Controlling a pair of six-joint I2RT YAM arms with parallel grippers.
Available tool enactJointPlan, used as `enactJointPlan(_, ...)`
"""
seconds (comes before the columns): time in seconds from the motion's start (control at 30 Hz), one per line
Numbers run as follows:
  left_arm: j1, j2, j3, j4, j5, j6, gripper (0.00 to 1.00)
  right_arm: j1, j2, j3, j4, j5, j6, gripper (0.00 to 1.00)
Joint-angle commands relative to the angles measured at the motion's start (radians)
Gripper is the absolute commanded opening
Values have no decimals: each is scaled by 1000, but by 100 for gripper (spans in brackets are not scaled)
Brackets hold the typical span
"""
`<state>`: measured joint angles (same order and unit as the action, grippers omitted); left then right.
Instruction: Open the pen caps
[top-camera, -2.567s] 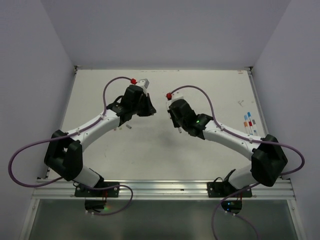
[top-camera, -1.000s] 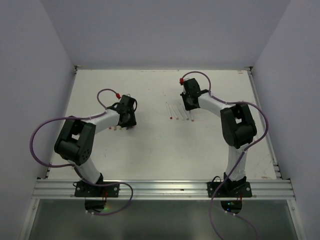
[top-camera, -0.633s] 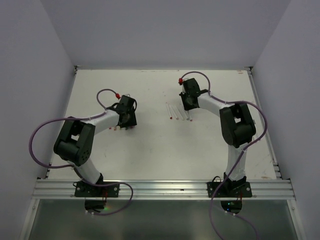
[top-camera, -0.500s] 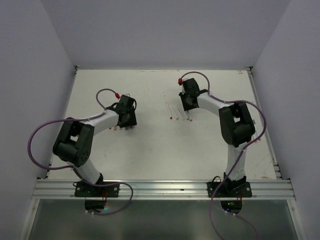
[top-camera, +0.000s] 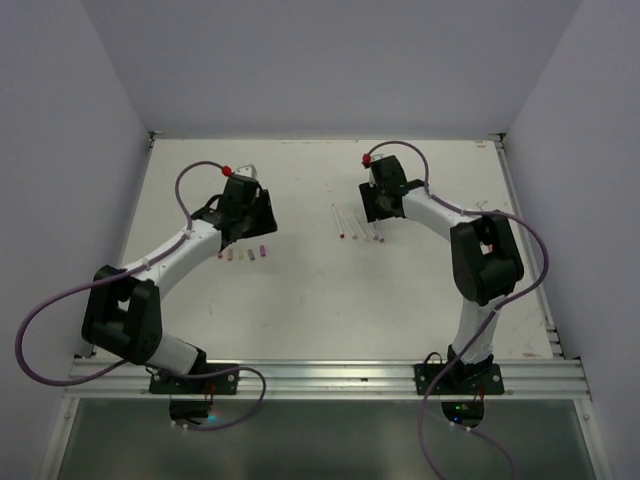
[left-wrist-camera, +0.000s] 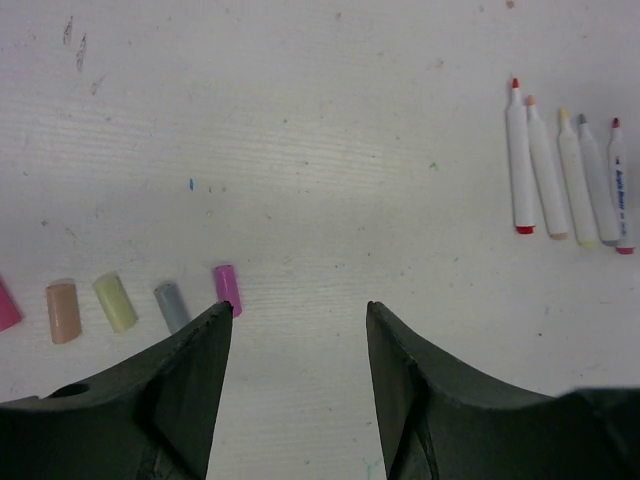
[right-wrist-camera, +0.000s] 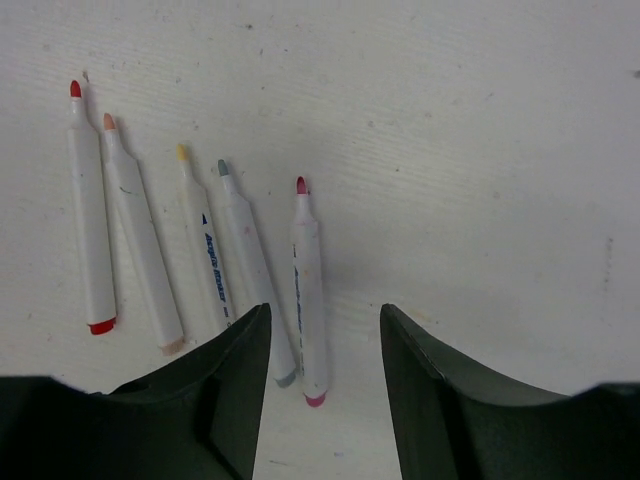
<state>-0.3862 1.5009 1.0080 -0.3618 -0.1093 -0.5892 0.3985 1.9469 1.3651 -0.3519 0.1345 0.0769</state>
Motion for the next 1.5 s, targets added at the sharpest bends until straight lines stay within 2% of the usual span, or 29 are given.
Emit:
enactJointPlan(0.0, 1, -85, 40, -6, 51, 9, 59, -27, -161, -24, -7, 56, 18, 51)
enactJointPlan(0.13, -37, -171, 6, 35, 66, -9, 63, -84, -281, -92, -45, 86, 24, 57)
enactJointPlan(0.23, -109, -215, -22, 90, 72, -20, 74, -144, -379, -176, -15, 117, -9, 58)
enactJointPlan(0.33, -209, -238, -31, 113, 85, -15, 75, -214, -471, -271, 16, 97, -106, 58)
enactJointPlan(0.4, -259, -260, -58, 170, 146, -15, 75, -268, -520, -323, 34, 93, -152, 59)
enactJointPlan(0.5, -289, -298, -106, 227, 201, -17, 75, -373, -525, -342, 8, 30, -193, 58)
enactJointPlan(0.57, -302, -311, -124, 239, 224, -8, 75, -394, -525, -359, 10, 34, -232, 59)
enactJointPlan(0.7, -327, -349, -164, 260, 264, -26, 75, -559, -517, -406, 22, -18, -278, 58)
enactJointPlan(0.8, -336, -447, -261, 343, 270, -66, 74, -634, -532, -457, 71, -61, -339, 58)
enactJointPlan(0.9, -362, -436, -234, 278, 234, -43, 74, -705, -533, -486, 76, -100, -367, 56)
enactJointPlan(1.0, -402, -423, -250, 320, 266, -49, 74, -753, -533, -506, 77, -102, -391, 55)
enactJointPlan(1.17, -424, -410, -241, 299, 241, -26, 73, -800, -516, -488, 47, -130, -410, 48)
enactJointPlan(1.27, -428, -403, -227, 290, 227, -15, 74, -820, -505, -497, 45, -164, -413, 42)
enactJointPlan(1.3, -428, -401, -223, 281, 211, -14, 73, -820, -500, -500, 50, -170, -414, 37)
enactJointPlan(1.47, -428, -381, -213, 273, 194, -8, 74, -820, -451, -494, 60, -184, -417, 35)
